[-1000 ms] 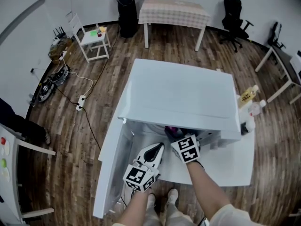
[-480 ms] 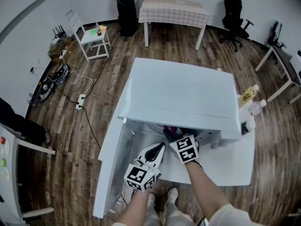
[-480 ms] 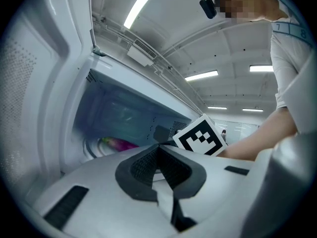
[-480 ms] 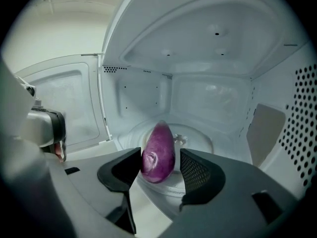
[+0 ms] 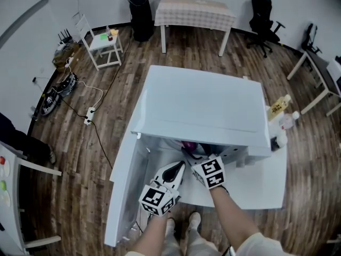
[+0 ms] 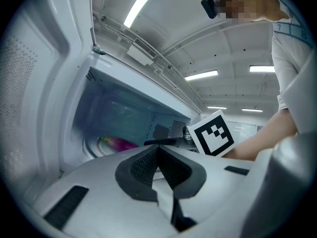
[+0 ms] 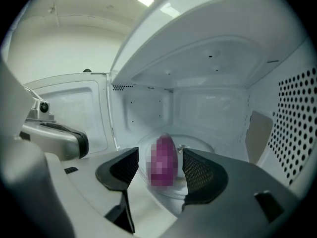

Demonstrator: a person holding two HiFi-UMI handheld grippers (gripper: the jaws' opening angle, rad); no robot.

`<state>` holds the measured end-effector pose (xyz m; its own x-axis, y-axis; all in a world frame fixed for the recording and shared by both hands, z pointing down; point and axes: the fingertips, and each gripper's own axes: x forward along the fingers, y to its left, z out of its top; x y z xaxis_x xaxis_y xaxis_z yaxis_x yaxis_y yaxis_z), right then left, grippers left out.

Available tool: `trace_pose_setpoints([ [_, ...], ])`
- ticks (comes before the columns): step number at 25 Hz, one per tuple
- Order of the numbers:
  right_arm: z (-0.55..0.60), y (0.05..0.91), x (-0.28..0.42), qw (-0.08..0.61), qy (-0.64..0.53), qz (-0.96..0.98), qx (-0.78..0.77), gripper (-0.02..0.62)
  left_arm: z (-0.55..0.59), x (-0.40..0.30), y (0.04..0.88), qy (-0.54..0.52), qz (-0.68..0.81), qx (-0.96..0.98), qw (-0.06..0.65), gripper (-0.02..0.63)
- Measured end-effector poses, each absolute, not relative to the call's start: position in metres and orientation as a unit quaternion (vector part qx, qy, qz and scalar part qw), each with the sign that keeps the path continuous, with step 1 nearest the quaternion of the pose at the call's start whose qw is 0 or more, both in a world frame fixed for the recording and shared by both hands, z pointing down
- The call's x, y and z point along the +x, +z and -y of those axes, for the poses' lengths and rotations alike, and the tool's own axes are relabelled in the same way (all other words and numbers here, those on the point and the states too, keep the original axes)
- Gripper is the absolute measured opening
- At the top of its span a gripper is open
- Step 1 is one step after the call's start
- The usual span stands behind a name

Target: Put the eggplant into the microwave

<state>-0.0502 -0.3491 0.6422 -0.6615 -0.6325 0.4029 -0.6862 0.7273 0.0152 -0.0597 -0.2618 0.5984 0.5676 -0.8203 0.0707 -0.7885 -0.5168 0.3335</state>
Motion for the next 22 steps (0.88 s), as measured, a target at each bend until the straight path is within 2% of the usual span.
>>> trace_pose_setpoints([
  [11, 0.325, 0.62, -0.048, 0.151, 0.062, 0.924, 0.345, 0.279, 0.255, -0.051, 0.596, -0.043, 0.453, 0.875, 0.166, 0.0],
  [22, 0.301, 0.609, -0.03, 0.137, 0.064, 0.926, 0.345, 0.279, 0.237, -0.039, 0.584, -0.04, 0.442, 0.882, 0.158, 0.0],
])
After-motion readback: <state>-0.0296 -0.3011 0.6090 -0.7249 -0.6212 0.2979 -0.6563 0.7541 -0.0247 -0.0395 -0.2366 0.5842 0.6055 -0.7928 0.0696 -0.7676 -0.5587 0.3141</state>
